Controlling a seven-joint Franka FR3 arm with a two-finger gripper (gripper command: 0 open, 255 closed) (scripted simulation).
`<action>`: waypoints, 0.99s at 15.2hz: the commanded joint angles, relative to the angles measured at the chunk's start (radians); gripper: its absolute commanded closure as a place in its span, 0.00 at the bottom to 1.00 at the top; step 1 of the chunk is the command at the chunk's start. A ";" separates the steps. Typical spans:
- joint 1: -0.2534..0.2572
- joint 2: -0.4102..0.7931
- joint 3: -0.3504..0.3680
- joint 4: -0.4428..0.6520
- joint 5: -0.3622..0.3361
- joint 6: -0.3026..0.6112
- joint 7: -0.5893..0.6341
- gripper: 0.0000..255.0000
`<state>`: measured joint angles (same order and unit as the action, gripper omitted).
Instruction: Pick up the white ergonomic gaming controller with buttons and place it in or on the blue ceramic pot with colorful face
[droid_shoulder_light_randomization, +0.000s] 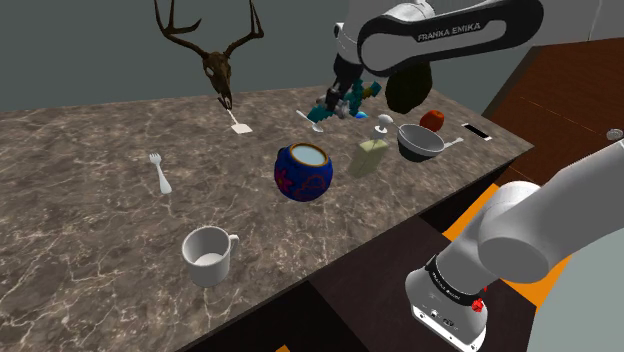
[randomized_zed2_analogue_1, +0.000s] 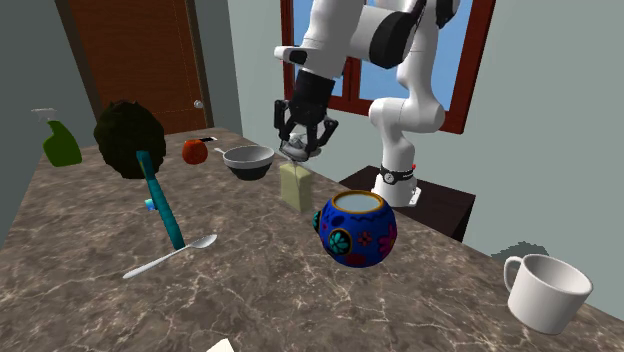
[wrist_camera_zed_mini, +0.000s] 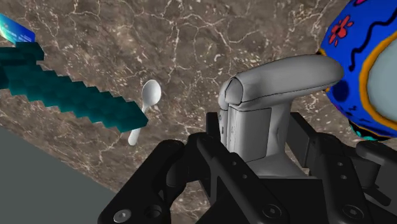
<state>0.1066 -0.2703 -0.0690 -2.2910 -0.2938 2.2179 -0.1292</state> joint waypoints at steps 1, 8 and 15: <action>0.018 -0.025 0.033 -0.019 0.000 -0.017 0.049 1.00; 0.087 -0.075 0.156 -0.051 0.019 -0.078 0.219 1.00; 0.099 -0.058 0.187 -0.099 0.011 -0.025 0.279 1.00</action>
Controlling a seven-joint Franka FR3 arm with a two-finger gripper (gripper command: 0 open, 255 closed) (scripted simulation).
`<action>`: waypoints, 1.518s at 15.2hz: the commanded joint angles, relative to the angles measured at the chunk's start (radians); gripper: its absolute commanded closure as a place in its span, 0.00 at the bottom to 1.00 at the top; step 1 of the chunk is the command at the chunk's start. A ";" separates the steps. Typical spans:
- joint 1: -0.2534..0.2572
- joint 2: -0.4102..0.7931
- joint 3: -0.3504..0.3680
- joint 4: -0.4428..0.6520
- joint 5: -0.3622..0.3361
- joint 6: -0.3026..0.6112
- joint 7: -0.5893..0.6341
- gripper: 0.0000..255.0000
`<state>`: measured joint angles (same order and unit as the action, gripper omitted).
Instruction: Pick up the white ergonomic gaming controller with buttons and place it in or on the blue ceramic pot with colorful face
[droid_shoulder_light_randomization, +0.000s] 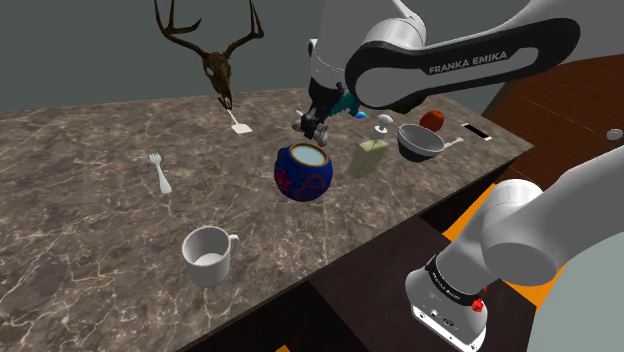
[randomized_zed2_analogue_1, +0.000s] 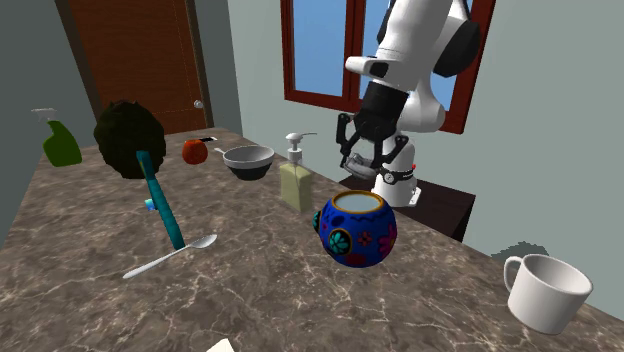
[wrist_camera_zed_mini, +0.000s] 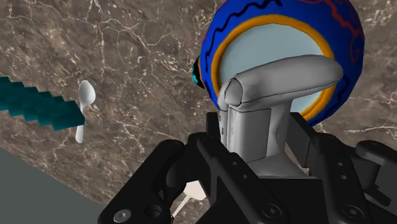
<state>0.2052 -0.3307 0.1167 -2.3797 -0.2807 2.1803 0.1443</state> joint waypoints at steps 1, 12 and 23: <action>-0.001 0.007 0.002 -0.019 -0.006 0.026 0.011 1.00; -0.012 0.060 0.008 -0.087 -0.041 0.141 0.056 1.00; -0.012 0.060 0.008 -0.087 -0.041 0.141 0.056 0.00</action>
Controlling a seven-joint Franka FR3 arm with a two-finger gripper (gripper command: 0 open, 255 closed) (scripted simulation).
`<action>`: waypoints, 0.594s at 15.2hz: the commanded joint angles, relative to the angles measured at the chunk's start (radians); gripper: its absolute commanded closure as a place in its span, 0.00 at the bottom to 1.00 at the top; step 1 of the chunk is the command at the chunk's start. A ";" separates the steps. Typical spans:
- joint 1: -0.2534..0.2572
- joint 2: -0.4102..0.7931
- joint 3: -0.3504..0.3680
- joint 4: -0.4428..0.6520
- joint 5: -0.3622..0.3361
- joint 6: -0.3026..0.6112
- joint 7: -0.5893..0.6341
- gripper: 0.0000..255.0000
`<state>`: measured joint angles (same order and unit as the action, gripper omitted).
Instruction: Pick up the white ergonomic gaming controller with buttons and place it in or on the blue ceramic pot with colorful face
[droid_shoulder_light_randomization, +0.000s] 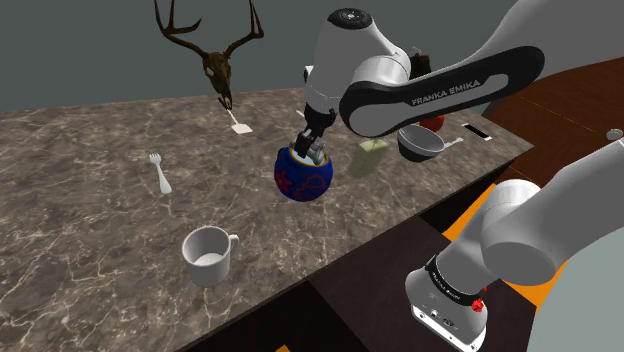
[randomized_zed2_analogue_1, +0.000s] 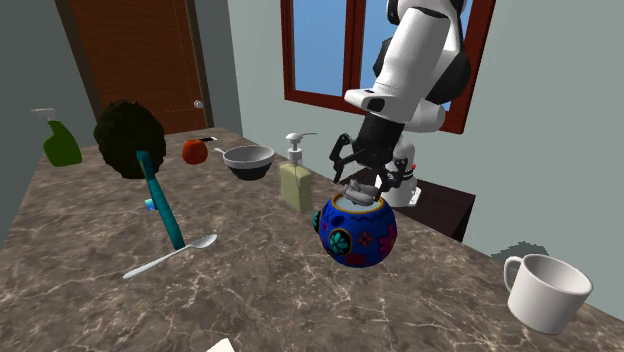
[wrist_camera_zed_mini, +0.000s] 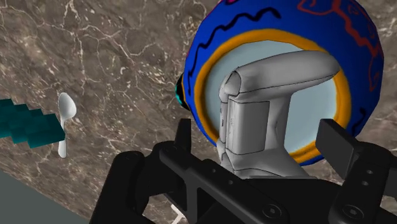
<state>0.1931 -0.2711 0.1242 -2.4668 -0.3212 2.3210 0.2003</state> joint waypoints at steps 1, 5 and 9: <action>0.007 -0.022 0.003 0.013 0.013 -0.035 -0.008 0.00; 0.025 -0.077 0.011 0.055 0.044 -0.133 -0.026 0.00; 0.024 -0.077 0.011 0.055 0.044 -0.133 -0.026 0.00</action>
<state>0.2174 -0.3480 0.1348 -2.4122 -0.2776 2.1895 0.1748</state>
